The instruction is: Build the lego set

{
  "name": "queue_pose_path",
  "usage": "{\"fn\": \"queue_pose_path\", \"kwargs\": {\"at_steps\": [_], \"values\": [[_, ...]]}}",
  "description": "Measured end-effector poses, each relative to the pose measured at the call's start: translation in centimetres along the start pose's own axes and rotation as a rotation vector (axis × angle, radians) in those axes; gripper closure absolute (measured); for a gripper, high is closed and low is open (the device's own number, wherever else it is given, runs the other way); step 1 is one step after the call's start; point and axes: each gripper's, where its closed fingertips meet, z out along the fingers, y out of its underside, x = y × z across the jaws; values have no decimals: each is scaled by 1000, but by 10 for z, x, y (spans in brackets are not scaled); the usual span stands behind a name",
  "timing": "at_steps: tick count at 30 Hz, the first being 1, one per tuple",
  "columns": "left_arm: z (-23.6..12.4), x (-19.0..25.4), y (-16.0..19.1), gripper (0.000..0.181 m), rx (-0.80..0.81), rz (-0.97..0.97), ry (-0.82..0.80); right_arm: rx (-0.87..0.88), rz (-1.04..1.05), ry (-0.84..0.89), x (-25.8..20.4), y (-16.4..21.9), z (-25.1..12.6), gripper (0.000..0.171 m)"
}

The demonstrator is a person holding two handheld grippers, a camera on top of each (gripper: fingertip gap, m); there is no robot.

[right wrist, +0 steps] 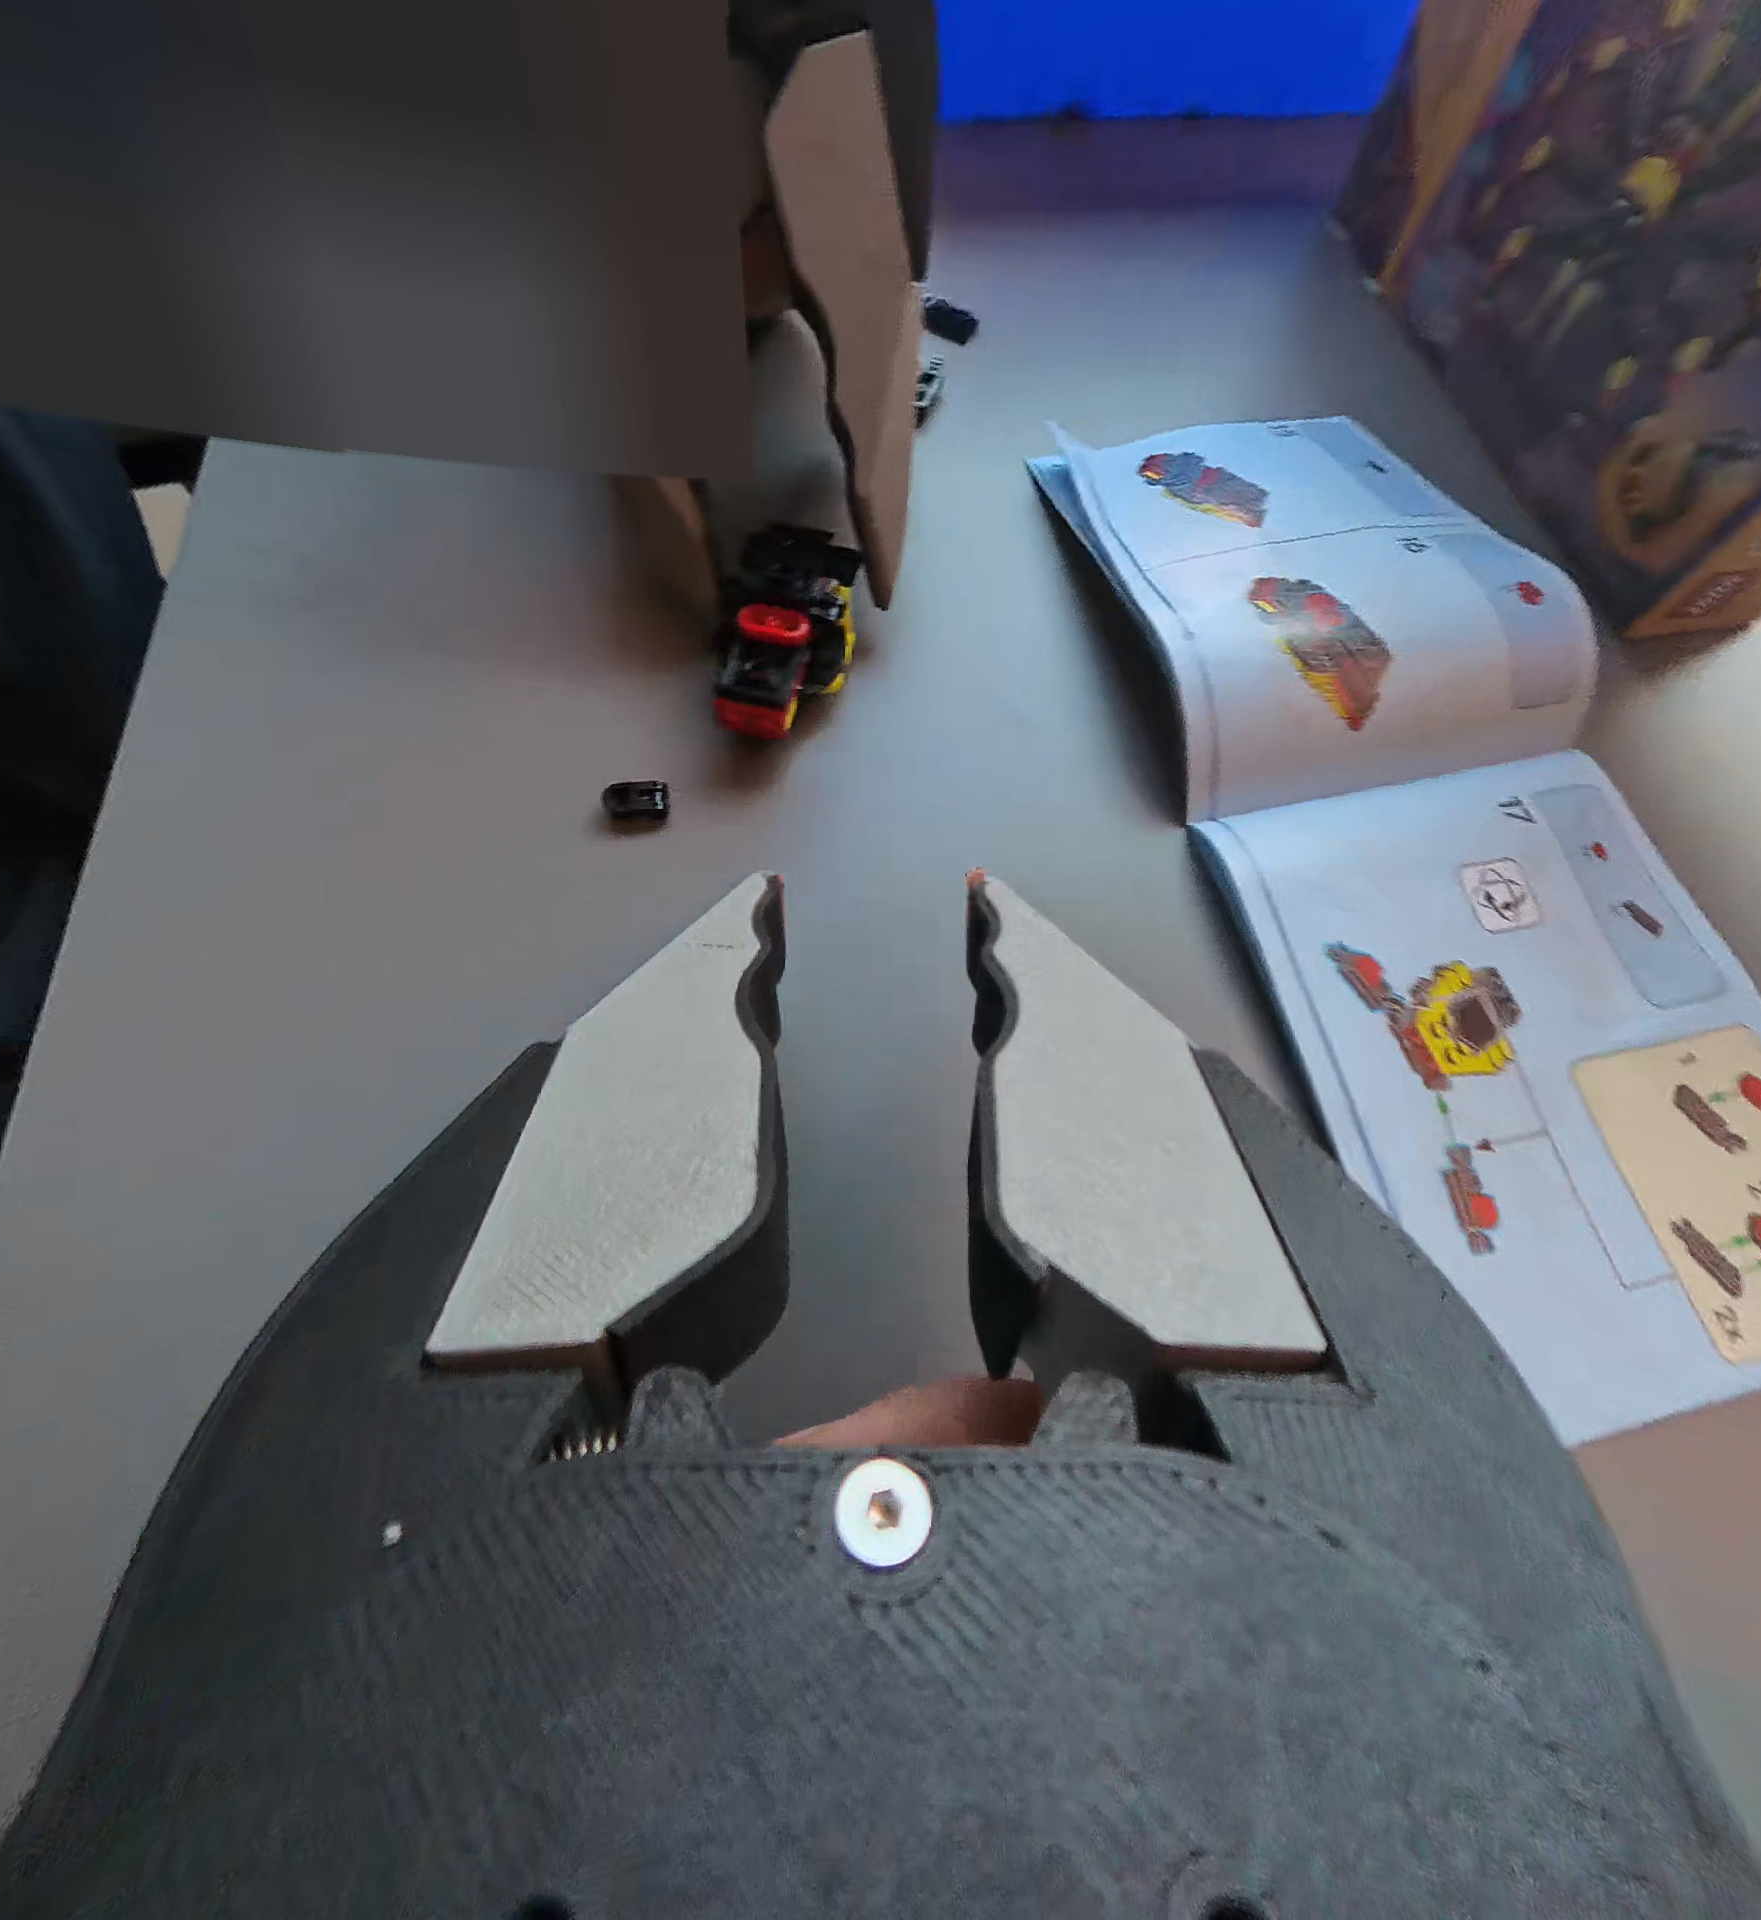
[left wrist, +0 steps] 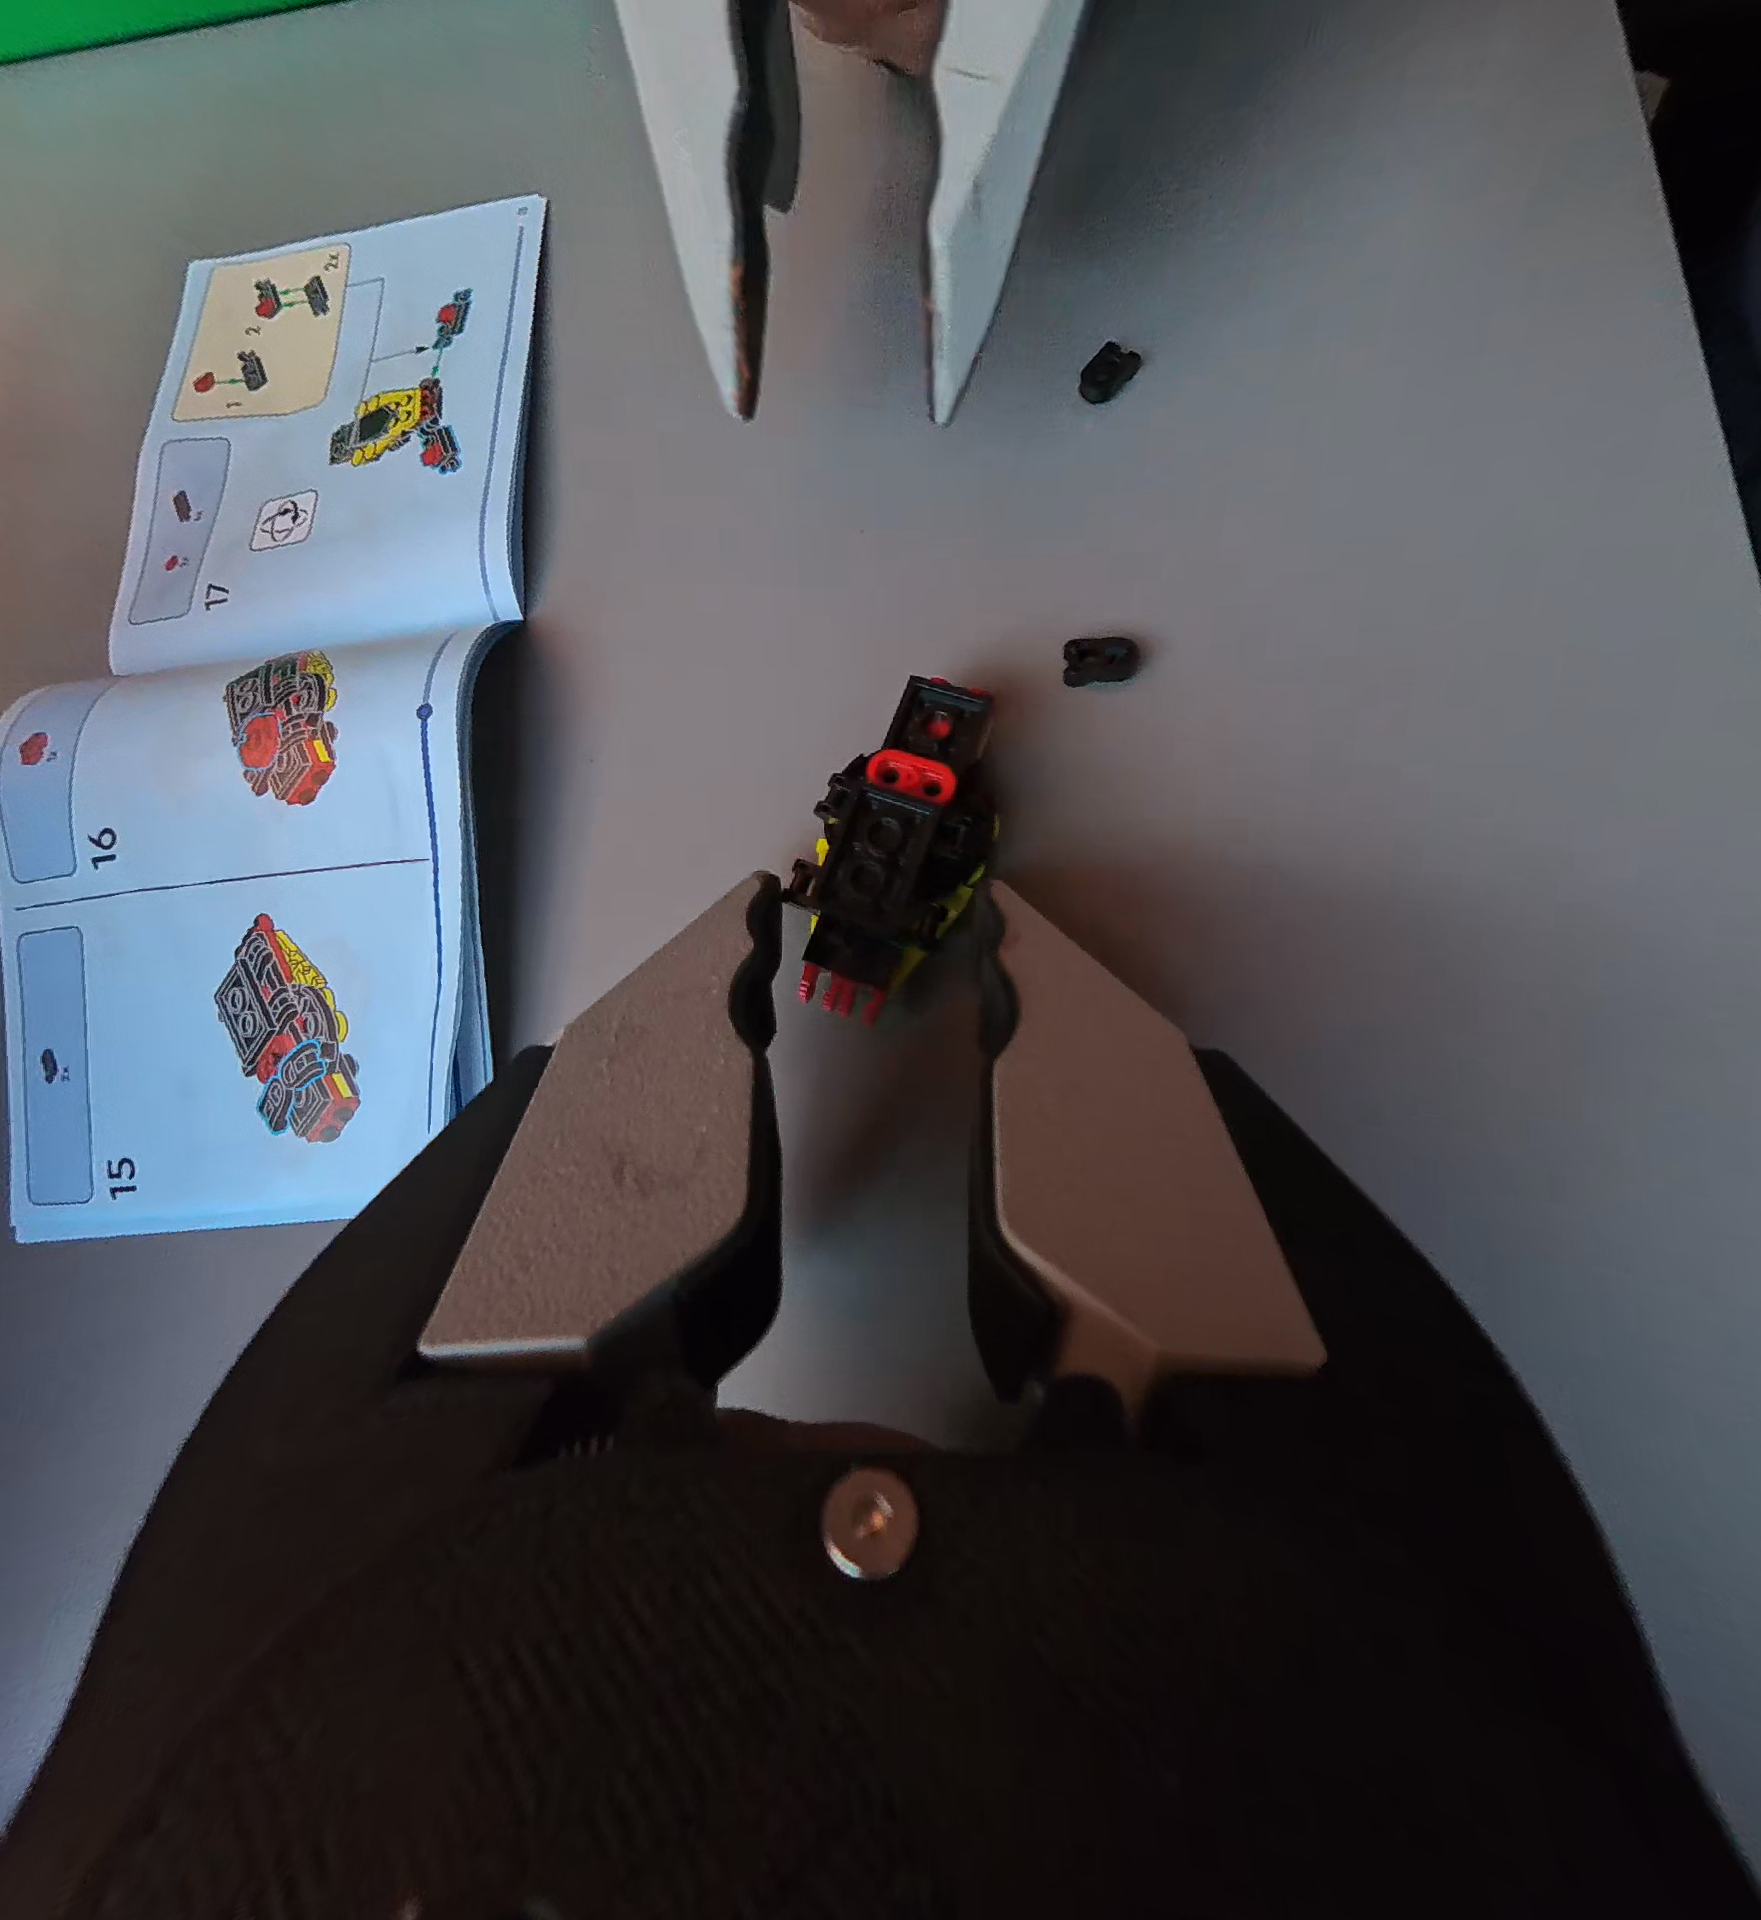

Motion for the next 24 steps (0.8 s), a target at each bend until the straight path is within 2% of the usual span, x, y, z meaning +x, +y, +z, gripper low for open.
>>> {"fn": "queue_pose_path", "kwargs": {"at_steps": [10,13,24], "values": [[0,0,0,147,-1,-4,0,-26,-46,-161,-44,-7,12,153],[0,0,0,147,-2,-6,2,-34,-73,-214,-57,-7,16,163],[0,0,0,147,-4,-19,8,-89,-117,-183,-60,-6,31,155]]}}
